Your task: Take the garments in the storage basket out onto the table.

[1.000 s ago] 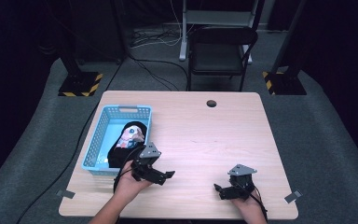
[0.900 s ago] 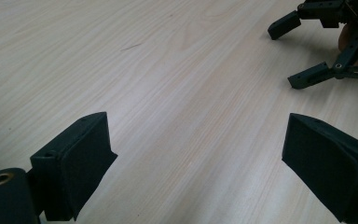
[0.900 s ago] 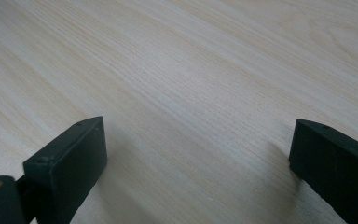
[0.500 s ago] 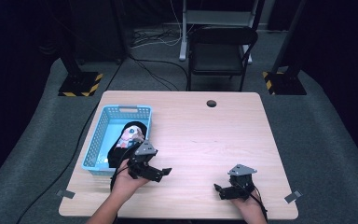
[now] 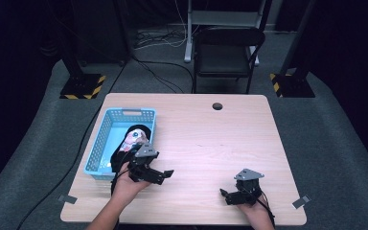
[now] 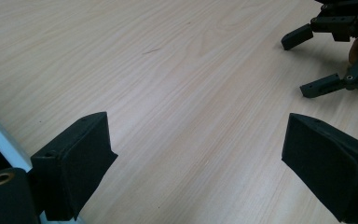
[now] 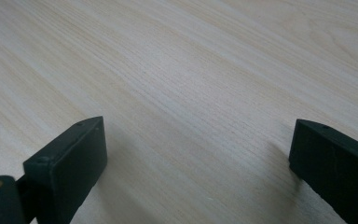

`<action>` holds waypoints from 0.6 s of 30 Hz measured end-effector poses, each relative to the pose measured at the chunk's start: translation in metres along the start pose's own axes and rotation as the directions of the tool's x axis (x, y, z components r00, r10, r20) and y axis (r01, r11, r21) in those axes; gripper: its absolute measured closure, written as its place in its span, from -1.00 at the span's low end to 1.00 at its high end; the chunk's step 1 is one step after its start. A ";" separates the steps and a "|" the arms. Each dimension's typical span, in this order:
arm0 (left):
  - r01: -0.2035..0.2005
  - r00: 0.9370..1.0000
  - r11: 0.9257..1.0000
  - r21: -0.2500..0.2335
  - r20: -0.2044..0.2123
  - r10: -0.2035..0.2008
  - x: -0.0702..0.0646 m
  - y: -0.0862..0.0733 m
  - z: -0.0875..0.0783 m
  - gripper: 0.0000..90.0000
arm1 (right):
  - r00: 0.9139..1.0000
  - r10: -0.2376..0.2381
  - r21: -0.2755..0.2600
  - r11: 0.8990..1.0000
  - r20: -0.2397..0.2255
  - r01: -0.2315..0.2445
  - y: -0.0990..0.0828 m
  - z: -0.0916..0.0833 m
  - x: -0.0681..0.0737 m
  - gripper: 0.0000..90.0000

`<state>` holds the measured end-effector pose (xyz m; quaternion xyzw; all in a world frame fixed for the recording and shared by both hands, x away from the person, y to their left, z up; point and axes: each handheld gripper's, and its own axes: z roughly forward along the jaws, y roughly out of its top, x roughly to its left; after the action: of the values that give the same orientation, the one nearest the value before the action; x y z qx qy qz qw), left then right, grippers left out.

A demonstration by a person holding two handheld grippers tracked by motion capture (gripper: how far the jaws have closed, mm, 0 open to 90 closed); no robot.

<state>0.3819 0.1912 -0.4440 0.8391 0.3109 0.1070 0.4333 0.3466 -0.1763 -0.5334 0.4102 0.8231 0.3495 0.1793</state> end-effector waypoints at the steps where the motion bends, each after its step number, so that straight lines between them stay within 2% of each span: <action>1: -0.001 1.000 1.000 0.000 -0.001 0.001 0.001 0.000 0.000 -0.83 | 1.000 0.000 0.000 1.000 0.000 0.000 0.000 0.000 0.000 -0.92; 18: 0.026 0.999 1.000 -0.014 -0.018 -0.026 0.011 -0.001 -0.007 -0.83 | 1.000 0.000 0.000 1.000 0.000 0.000 0.000 0.000 0.000 -0.92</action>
<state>0.3866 0.2030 -0.4416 0.8309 0.3251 0.1113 0.4377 0.3466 -0.1763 -0.5334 0.4102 0.8230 0.3497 0.1793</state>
